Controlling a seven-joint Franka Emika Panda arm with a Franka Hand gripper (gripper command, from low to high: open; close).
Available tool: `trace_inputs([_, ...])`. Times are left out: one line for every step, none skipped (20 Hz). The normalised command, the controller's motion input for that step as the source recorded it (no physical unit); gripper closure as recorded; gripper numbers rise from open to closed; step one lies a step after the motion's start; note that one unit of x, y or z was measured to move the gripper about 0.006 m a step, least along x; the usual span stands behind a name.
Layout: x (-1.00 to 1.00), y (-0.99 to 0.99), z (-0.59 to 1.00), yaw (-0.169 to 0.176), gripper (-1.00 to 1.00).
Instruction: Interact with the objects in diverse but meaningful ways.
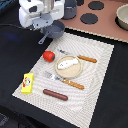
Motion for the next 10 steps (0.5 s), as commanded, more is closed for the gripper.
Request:
trace_inputs([-0.73, -0.15, -0.27, 0.0, 1.0])
trace_inputs([-0.61, -0.12, -0.24, 0.0, 1.0])
trace_inputs([-0.58, -0.11, -0.25, 0.0, 1.0])
trace_inputs([-0.53, -0.1, -0.26, 0.0, 1.0])
trace_inputs([-0.46, -0.08, -0.25, 0.0, 1.0])
trace_inputs([-0.31, -0.07, -0.19, 0.0, 1.0])
trace_inputs([-0.19, -0.05, -0.17, 0.0, 1.0])
trace_inputs([-0.1, -0.04, -0.14, 0.0, 1.0])
trace_inputs([-0.05, -0.02, -0.14, 0.0, 1.0])
trace_inputs([0.0, -0.01, -0.15, 0.0, 1.0])
